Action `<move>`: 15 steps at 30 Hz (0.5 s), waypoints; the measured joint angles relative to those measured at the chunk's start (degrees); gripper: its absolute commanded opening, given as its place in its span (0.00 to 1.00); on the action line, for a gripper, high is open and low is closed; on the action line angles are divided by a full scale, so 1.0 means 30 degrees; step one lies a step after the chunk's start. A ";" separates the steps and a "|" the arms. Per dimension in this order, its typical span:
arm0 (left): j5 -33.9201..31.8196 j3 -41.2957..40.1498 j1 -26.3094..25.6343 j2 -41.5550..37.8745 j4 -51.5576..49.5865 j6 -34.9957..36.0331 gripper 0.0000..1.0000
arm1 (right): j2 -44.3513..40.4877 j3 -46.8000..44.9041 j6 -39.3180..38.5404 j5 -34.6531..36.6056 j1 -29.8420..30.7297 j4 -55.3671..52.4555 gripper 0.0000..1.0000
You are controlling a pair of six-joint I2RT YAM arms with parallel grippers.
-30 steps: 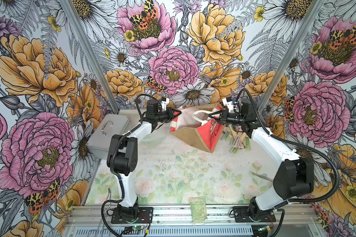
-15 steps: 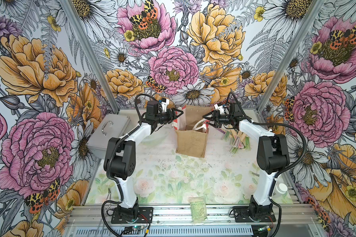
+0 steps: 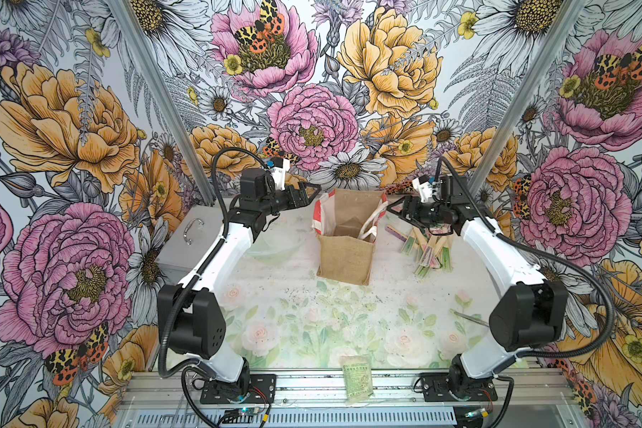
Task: Take out the folding fans from the tote bags
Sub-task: Place the canvas bag at the center of the board, then reset both arms
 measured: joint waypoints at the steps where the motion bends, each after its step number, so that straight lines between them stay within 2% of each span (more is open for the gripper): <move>1: -0.0546 -0.0197 0.0095 -0.0437 -0.0168 0.0393 0.98 | -0.0867 -0.0386 -0.0444 0.0852 -0.0386 -0.0240 0.74; 7: -0.2965 -0.4597 0.1588 -0.2463 0.1319 0.1574 0.98 | -0.4320 -0.4488 -0.3118 0.6987 -0.1749 0.1013 0.75; 11: -0.5333 -0.7956 0.1982 -0.3147 0.1953 0.3490 0.98 | -0.3912 -0.7206 -0.4648 0.9617 -0.1814 0.3053 0.75; 15: -0.7584 -1.0928 0.2375 -0.4947 0.2965 0.5610 0.98 | -0.3228 -1.0265 -0.5712 1.1278 -0.1829 0.5982 0.74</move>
